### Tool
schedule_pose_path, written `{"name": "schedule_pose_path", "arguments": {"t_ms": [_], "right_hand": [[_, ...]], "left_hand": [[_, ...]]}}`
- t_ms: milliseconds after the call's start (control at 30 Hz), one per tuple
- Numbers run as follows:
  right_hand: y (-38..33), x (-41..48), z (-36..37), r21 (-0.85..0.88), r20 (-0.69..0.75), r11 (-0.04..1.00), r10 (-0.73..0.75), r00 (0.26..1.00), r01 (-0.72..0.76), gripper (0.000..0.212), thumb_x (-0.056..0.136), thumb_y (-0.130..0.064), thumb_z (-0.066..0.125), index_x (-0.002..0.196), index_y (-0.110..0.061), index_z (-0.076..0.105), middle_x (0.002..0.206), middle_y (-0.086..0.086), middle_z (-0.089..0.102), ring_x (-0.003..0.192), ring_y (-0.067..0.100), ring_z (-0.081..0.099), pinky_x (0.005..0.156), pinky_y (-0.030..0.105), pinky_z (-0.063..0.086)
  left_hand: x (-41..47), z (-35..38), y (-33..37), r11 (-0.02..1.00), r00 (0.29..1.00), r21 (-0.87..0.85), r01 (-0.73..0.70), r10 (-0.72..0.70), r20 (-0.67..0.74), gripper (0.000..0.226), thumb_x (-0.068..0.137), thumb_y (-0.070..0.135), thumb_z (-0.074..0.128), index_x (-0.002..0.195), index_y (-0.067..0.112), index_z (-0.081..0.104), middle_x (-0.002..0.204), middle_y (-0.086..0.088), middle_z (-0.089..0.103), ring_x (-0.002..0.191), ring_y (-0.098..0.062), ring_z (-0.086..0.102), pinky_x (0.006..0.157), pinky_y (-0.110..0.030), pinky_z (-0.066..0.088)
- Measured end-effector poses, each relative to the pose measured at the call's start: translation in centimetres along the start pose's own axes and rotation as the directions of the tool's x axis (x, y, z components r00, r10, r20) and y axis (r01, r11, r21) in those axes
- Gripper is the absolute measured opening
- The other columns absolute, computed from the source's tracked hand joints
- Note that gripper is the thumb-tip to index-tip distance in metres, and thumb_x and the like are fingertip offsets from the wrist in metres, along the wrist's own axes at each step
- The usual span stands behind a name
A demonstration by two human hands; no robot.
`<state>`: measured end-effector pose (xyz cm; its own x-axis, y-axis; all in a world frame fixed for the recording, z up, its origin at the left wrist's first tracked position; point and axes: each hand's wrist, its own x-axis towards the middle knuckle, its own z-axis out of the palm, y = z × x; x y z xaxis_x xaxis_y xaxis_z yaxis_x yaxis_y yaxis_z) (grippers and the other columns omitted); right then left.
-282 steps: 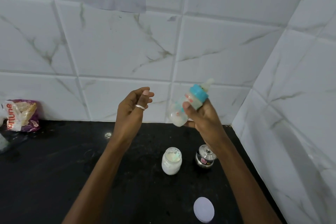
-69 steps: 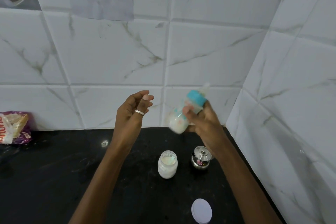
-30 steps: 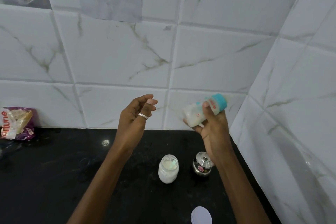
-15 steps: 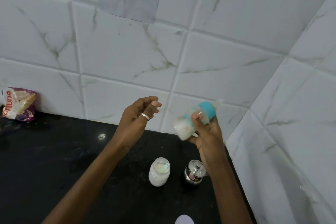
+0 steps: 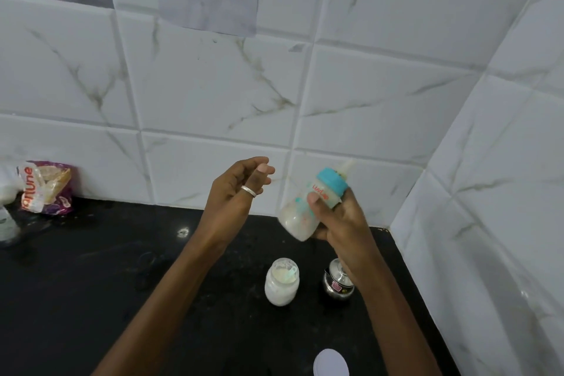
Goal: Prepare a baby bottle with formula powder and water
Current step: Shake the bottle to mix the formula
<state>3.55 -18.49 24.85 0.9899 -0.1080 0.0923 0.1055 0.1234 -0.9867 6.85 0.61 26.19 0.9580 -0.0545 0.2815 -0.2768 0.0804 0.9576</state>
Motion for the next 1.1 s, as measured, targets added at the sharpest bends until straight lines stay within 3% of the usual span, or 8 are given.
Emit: {"name": "schedule_pose_path", "arguments": {"t_ms": [100,233,400,533,633,767,900,1100], "right_hand": [[-0.2,0.3,0.2,0.190,-0.123,0.982,0.019,0.992,0.005,0.075,0.074,-0.048,0.081,0.134,-0.016,0.052,0.122,0.008,0.069,0.115,0.029,0.070,0.087,0.060,0.060],[0.3,-0.1,0.6,0.003,-0.040,0.999,0.040,0.998,-0.040,0.058,0.082,-0.047,0.079,0.127,-0.022,0.053,0.126,0.010,0.065,0.113,0.024,0.071,0.088,0.059,0.060],[0.1,0.0,0.7,0.200,-0.167,0.980,0.036,0.985,-0.002,0.062,0.079,-0.045,0.077,0.130,-0.018,0.052,0.128,0.013,0.065,0.115,0.027,0.070,0.086,0.059,0.060],[0.5,-0.7,0.9,0.036,-0.020,0.998,0.044,0.999,-0.043,0.060,0.077,-0.041,0.075,0.128,-0.018,0.054,0.129,0.014,0.065,0.114,0.026,0.071,0.087,0.057,0.061],[0.4,-0.6,0.8,0.199,-0.140,0.980,0.010,0.990,0.019,0.058,0.082,-0.041,0.076,0.129,-0.017,0.052,0.127,0.012,0.065,0.118,0.030,0.068,0.087,0.060,0.060],[0.8,-0.7,1.2,-0.010,0.007,0.999,0.041,0.999,-0.041,0.059,0.079,-0.050,0.083,0.126,-0.025,0.056,0.129,0.011,0.062,0.116,0.027,0.069,0.088,0.056,0.061],[0.4,-0.3,1.1,0.192,-0.137,0.981,-0.005,0.991,0.032,0.059,0.080,-0.045,0.076,0.128,-0.019,0.054,0.126,0.011,0.065,0.117,0.029,0.069,0.086,0.059,0.060],[0.2,-0.2,1.2,0.074,-0.062,0.997,0.008,0.998,-0.003,0.059,0.080,-0.045,0.080,0.127,-0.019,0.055,0.120,0.007,0.068,0.114,0.027,0.070,0.087,0.059,0.060]], "left_hand": [[-0.1,-0.2,0.0,1.000,1.000,-0.002,-0.004,0.004,0.000,0.045,0.089,0.048,0.058,0.122,0.020,0.068,0.112,0.005,0.075,0.103,-0.013,0.071,0.098,-0.034,0.055],[-0.2,-0.5,0.0,1.000,1.000,-0.004,-0.006,0.006,-0.015,0.043,0.090,0.046,0.058,0.122,0.019,0.068,0.110,0.007,0.076,0.102,-0.011,0.071,0.097,-0.034,0.055],[-0.4,-0.6,0.2,1.000,1.000,-0.003,-0.012,0.012,-0.010,0.044,0.090,0.046,0.058,0.123,0.018,0.068,0.108,0.009,0.076,0.102,-0.010,0.071,0.095,-0.032,0.055],[-0.4,-0.6,0.2,1.000,1.000,-0.010,-0.008,0.008,-0.006,0.044,0.090,0.046,0.058,0.123,0.019,0.067,0.109,0.010,0.076,0.104,-0.011,0.071,0.096,-0.033,0.055],[-0.3,-0.5,0.2,1.000,1.000,-0.013,-0.003,0.002,-0.004,0.034,0.098,0.038,0.058,0.124,0.018,0.067,0.108,0.010,0.076,0.103,-0.010,0.071,0.096,-0.032,0.055],[-0.1,-0.5,0.2,1.000,1.000,-0.018,-0.004,0.004,-0.005,0.038,0.095,0.041,0.059,0.124,0.018,0.067,0.108,0.010,0.076,0.103,-0.010,0.071,0.097,-0.034,0.055],[0.0,-0.6,0.2,1.000,1.000,-0.014,-0.009,0.009,-0.009,0.033,0.098,0.039,0.058,0.123,0.019,0.067,0.109,0.010,0.076,0.104,-0.011,0.071,0.097,-0.034,0.055],[0.1,-0.8,0.2,1.000,1.000,-0.010,-0.007,0.007,-0.020,0.032,0.099,0.036,0.057,0.124,0.018,0.067,0.108,0.011,0.076,0.102,-0.009,0.071,0.098,-0.034,0.056]]}}
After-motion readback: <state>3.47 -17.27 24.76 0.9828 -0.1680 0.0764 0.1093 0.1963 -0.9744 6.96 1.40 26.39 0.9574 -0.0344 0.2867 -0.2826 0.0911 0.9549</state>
